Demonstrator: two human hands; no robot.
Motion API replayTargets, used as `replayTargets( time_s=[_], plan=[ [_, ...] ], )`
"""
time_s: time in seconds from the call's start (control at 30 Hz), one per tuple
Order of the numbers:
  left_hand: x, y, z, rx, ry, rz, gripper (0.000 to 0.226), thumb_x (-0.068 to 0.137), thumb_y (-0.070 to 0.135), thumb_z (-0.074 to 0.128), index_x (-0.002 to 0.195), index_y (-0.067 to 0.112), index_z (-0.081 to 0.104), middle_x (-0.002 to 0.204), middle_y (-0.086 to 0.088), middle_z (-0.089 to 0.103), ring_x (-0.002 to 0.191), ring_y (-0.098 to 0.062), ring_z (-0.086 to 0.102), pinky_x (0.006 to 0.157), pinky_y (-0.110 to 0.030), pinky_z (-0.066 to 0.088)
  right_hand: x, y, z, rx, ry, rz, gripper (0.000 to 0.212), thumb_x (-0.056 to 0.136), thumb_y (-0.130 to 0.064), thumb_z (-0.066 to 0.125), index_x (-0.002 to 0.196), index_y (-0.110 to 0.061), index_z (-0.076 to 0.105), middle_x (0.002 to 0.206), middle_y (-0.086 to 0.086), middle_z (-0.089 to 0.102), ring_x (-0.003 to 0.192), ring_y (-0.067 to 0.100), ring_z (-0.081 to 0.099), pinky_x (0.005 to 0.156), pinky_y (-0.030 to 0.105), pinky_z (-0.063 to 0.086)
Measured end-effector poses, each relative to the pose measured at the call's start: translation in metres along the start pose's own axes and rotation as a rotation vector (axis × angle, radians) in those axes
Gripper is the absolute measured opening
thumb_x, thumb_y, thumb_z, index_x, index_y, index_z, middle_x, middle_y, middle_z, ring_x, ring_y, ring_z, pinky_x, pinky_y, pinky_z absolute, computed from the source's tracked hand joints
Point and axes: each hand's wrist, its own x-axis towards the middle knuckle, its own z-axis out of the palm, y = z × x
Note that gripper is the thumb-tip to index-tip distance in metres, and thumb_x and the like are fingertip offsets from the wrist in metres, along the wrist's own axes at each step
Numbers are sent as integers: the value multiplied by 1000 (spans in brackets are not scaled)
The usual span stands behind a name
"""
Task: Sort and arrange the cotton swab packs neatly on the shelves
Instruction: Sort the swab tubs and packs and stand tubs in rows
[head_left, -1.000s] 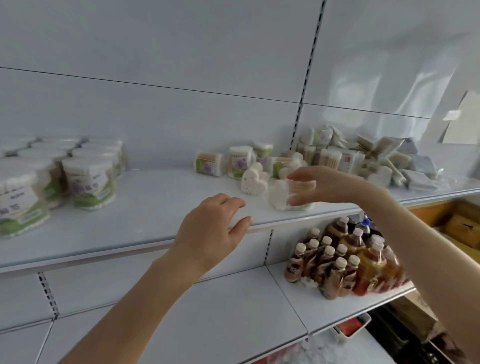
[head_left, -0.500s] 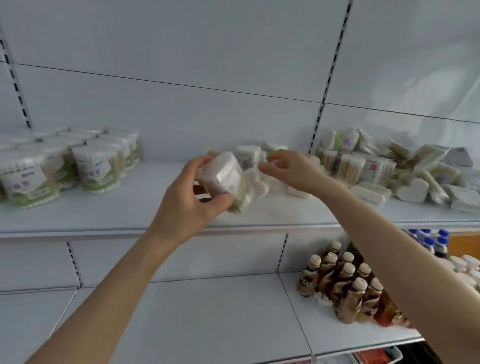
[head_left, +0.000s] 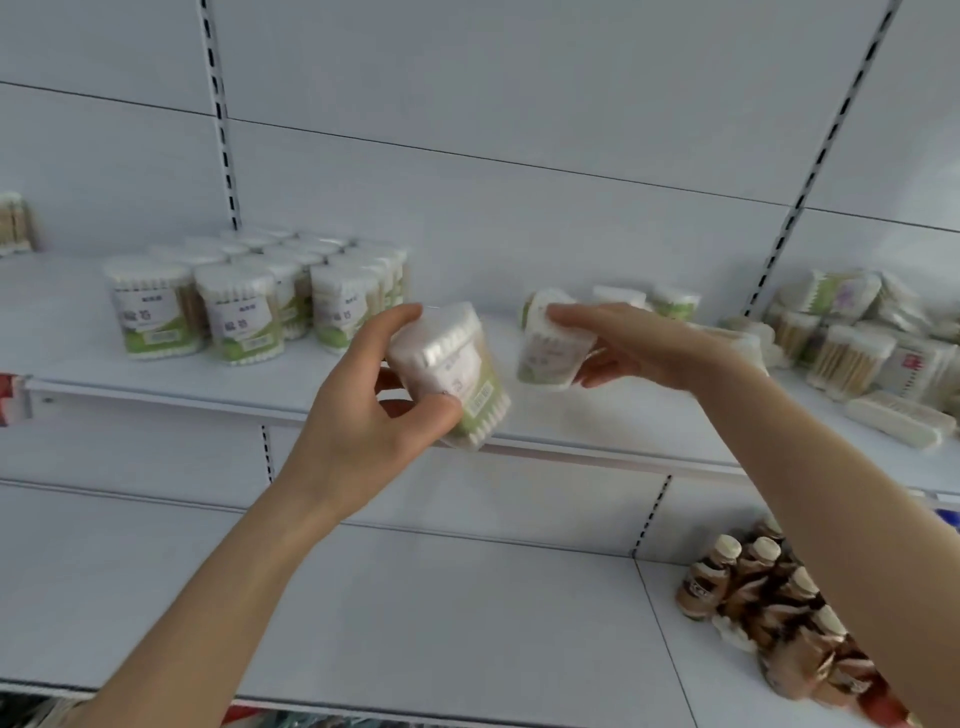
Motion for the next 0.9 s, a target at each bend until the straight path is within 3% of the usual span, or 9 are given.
replayTargets(
  time_s=[0.1,0.2,0.33,0.43,0.5,0.6,0.7,0.77,0.9],
  plan=[
    [-2,-6,-24,9,0,-11,58,55,31,66,106,50,47,102,12,58,89,-2,61,67,-22,55,9,-12,12,-99,-33,55,41,91,-47,46,108,-12,61,98,11,69,87,25,62,87,38,51],
    [-3,-14,-49,-5,-22,-11,60,50,40,64,107,50,49,97,16,61,86,-3,62,66,-20,53,12,-22,17,-140,-7,74,38,91,-47,46,108,-16,59,99,7,68,86,22,63,83,35,52],
    [-3,-24,-73,-14,-91,1,69,50,44,63,117,41,49,101,12,62,86,-5,64,67,-18,51,6,-29,29,-189,391,-15,35,86,-52,52,102,-22,60,98,1,65,89,17,59,84,37,50],
    [-6,-32,-84,15,-167,7,66,51,47,63,115,47,47,103,15,61,90,-5,64,72,-20,52,-4,-36,48,-402,482,7,50,76,-65,54,109,-28,60,109,-3,59,104,16,54,93,40,45],
    [-9,-36,-91,27,-220,7,63,50,49,62,111,53,46,107,14,59,91,-3,62,73,-16,51,-8,-41,64,-531,545,67,53,78,-54,62,122,-25,57,118,0,55,111,18,50,92,34,40],
    [-15,-40,-105,33,-282,15,62,51,49,61,111,52,45,112,18,55,99,0,58,74,-11,47,-8,-54,83,-404,658,27,47,79,-37,66,123,-24,57,124,1,55,107,16,51,81,27,41],
    [-20,-44,-122,36,-321,23,63,53,48,61,113,50,45,111,21,54,103,2,56,74,-8,46,-2,-70,104,-200,600,-72,41,75,-33,72,114,-26,60,111,-5,59,103,11,54,90,30,46],
    [-22,-46,-134,34,-333,17,63,53,48,61,114,49,45,109,20,56,103,1,56,75,-9,46,5,-84,120,-159,520,-110,38,74,-33,74,108,-29,60,98,-12,57,95,10,56,87,28,47],
    [-26,-48,-154,18,-346,11,63,53,46,62,114,45,47,107,19,57,102,0,57,72,-8,47,24,-106,149,-188,430,-155,32,73,-37,75,100,-32,60,104,-6,59,90,12,60,80,27,49]
  ],
)
